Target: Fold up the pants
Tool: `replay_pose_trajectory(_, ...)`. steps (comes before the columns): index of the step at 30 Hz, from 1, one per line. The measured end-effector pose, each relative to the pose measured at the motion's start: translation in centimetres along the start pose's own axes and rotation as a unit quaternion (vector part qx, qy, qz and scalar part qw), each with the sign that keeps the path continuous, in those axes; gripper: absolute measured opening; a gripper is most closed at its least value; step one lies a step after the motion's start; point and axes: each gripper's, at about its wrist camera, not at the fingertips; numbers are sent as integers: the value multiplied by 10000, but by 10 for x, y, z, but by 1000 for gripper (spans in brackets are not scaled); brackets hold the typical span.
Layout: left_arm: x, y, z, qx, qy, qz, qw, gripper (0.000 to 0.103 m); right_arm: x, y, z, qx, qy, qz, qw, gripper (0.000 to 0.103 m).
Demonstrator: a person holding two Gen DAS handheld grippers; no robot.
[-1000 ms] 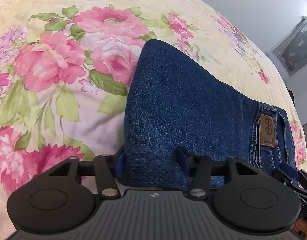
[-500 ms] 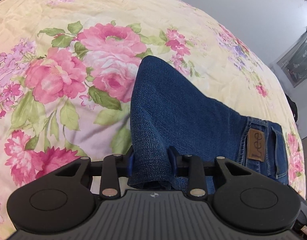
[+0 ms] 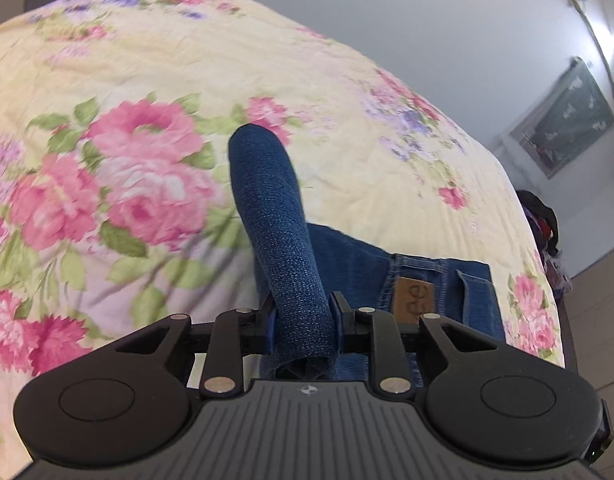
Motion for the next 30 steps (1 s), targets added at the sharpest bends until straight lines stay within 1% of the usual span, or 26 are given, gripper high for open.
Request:
replay_pose_trajectory(4,-1,45,7,-60,17,564,9984,28,8,19,-8,-60,132,317,9994,56)
replay_pose_trajectory(8,-3,94,15,-282,54,973,9948,28,20,48,-23,-186,356,787,9961,56)
replay_pose_trajectory(11,-4,127,22,-483,82,1202,9915,28,26,79,-34,-368,430,1242,9906,56)
replay_pose_trajectory(16,-9,180,47,-626,54,1612,9849,28,24,128,-46,-789,442,1978,9761,56)
replay_pose_trajectory(18,-12,198,59,-701,-28,1693,9831,28,23,141,-50,-988,426,2140,9709,56)
replay_pose_trajectory(20,-19,219,76,-732,-152,1880,9793,28,21,151,-51,-1236,345,2230,9663,56)
replay_pose_trajectory(22,-29,236,92,-730,-291,2087,9748,28,18,161,-50,-1424,261,2353,9611,56)
replay_pose_trajectory(25,-50,255,119,-724,-503,2317,9688,28,13,177,-50,-1592,187,2611,9519,56)
replay_pose_trajectory(26,-56,258,129,-745,-563,2326,9681,28,11,182,-50,-1629,186,2722,9482,56)
replay_pose_trajectory(29,-72,260,159,-836,-810,2159,9695,28,7,196,-53,-1697,243,3035,9373,56)
replay_pose_trajectory(30,-76,260,169,-873,-917,2144,9685,31,6,200,-54,-1716,264,3130,9337,56)
Point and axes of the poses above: each gripper's, at about its wrist camera, not at the fingertips, and z roughly the way its jaws point, y to its right, x to its top, and after that the axes turned 9 degrees about -x, right-handed
